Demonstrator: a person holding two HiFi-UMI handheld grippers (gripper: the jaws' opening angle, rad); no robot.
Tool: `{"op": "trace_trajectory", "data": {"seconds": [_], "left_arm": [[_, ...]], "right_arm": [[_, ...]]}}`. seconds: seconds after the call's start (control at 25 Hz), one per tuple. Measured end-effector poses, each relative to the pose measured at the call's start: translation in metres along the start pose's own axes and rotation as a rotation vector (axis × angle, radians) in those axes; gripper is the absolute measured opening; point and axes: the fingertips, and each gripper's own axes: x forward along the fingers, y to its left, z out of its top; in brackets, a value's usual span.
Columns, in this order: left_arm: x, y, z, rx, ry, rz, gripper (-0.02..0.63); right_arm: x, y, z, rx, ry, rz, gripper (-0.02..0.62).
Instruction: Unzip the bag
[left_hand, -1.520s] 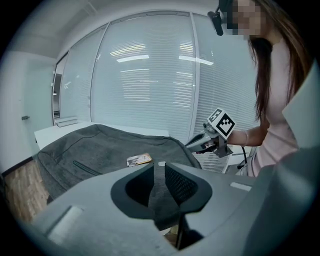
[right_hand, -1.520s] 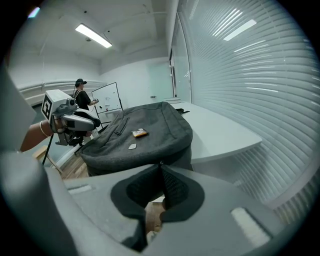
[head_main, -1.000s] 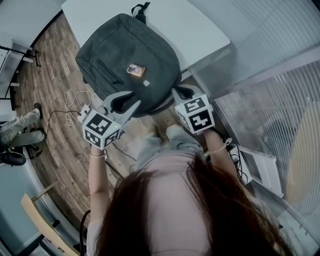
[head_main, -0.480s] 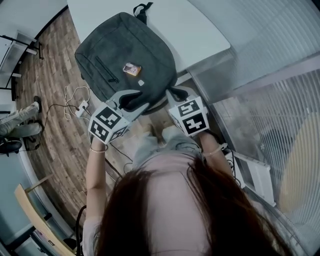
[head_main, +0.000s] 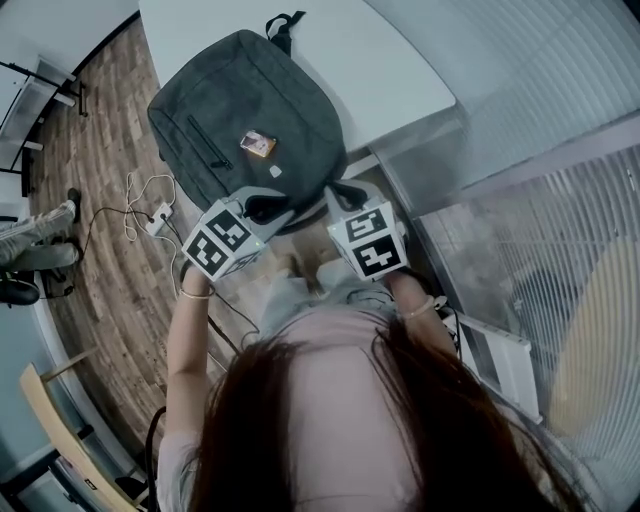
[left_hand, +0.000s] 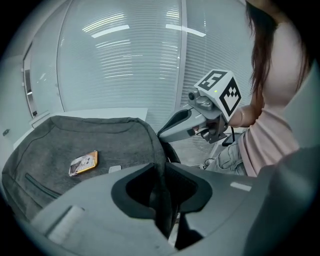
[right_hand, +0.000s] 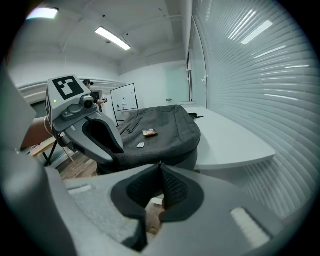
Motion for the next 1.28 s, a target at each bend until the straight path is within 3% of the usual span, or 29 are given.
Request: {"op": "trace_trajectory", "data": {"seconds": [0.52, 1.28], "left_arm": [[0.000, 0.002, -0.002, -0.035, -0.041, -0.038, 0.057], [0.003, -0.001, -0.005, -0.043, -0.059, -0.056, 0.054]], "right_arm": [[-0.002, -0.011, -0.002, 0.034, 0.037, -0.020, 0.009], [0.005, -0.040, 0.002, -0.067, 0.008, -0.099, 0.011]]}}
